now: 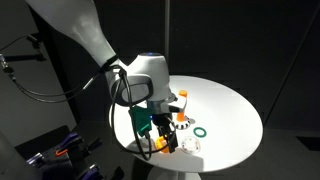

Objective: Put the orange ring around the rod

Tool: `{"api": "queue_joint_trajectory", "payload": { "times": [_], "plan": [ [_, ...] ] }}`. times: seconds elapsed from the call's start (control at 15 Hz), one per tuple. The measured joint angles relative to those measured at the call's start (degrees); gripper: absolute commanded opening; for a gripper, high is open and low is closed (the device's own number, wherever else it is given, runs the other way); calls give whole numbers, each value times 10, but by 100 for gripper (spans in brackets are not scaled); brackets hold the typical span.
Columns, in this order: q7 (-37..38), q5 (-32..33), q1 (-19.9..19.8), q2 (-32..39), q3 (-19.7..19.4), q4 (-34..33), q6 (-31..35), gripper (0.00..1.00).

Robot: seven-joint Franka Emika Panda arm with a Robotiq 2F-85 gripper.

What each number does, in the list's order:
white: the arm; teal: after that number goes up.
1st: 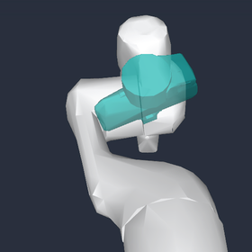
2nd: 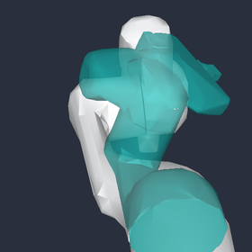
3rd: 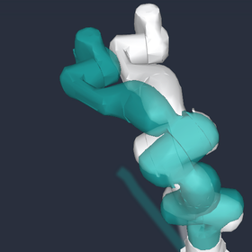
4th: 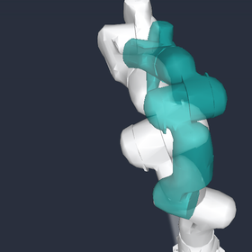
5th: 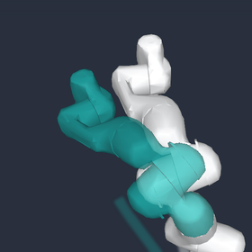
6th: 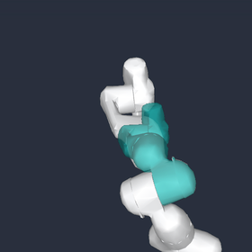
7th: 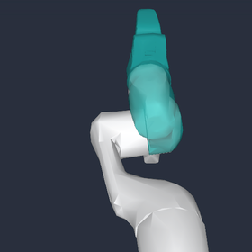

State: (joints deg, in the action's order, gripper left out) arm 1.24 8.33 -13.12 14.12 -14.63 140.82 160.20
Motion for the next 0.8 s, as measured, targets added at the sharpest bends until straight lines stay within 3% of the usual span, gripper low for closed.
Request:
{"api": "queue_joint_trajectory", "payload": {
  "times": [0.8],
  "plan": [
    [-6, -31, -1, 67, 4, -4, 90, 100]
  ]
}}
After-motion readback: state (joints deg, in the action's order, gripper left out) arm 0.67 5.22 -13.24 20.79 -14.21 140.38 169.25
